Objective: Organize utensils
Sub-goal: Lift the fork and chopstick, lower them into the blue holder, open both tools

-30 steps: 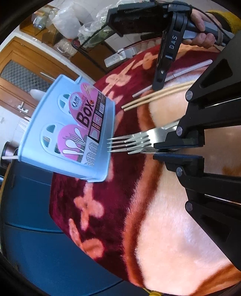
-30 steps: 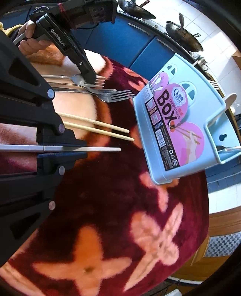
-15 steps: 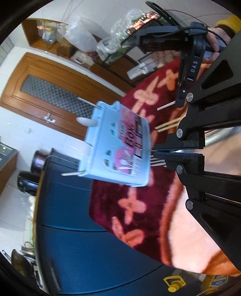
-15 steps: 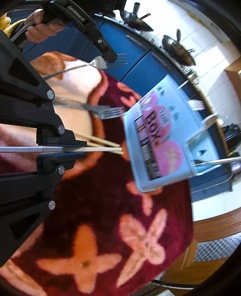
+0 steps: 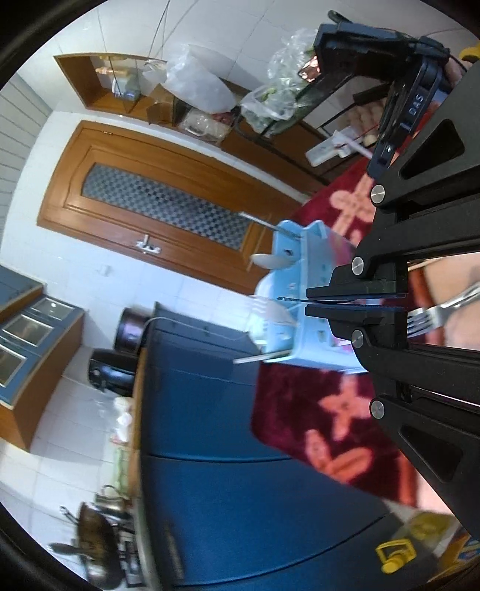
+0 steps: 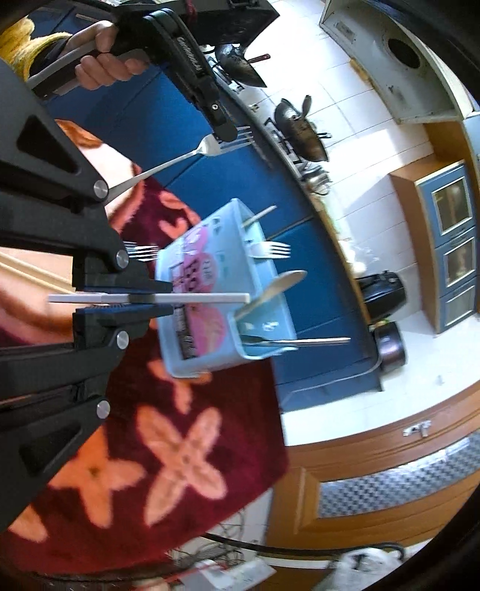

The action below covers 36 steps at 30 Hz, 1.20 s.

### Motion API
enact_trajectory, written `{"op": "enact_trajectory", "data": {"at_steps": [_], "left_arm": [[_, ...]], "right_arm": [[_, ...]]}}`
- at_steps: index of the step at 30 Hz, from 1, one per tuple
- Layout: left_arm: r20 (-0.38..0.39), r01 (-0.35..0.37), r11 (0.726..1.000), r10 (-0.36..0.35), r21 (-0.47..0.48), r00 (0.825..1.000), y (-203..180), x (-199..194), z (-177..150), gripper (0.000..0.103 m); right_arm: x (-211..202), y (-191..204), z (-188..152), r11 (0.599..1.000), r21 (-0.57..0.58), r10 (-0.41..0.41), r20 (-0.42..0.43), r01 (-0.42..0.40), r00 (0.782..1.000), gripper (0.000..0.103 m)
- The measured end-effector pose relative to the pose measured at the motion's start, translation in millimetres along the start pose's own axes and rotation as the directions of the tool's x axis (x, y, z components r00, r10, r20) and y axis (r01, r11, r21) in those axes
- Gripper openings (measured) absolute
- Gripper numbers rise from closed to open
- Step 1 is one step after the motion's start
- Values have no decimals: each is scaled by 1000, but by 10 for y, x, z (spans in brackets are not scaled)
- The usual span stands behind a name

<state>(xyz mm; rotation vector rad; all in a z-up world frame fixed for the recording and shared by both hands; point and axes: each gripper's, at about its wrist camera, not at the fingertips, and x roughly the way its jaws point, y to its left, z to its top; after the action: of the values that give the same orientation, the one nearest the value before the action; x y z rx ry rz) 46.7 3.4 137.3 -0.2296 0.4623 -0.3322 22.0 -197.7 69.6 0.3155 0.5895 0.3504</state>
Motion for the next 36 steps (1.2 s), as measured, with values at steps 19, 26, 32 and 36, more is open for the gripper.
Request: {"op": "enact_trajectory", "data": {"at_steps": [19,26,32,36], "left_arm": [[235,-228,970,202,85,951,-38,65,1026,1],[251,-301,948,268,103,930,33,381,973,1],[211,-285,953,259,102,943,93,621,801,1],[192,-270,958,248,99,949,88,695,729,1]], "right_arm": [[-71,-145,255,999,-8,-38,100,39,994,6],[-96,-178,403,998,-16,-60,142,63,988,6],[-104,-159,588,995,-30,-84,195,92,977,6],[-78,-114,742,993,-39,-101,241,114,965,6]]}}
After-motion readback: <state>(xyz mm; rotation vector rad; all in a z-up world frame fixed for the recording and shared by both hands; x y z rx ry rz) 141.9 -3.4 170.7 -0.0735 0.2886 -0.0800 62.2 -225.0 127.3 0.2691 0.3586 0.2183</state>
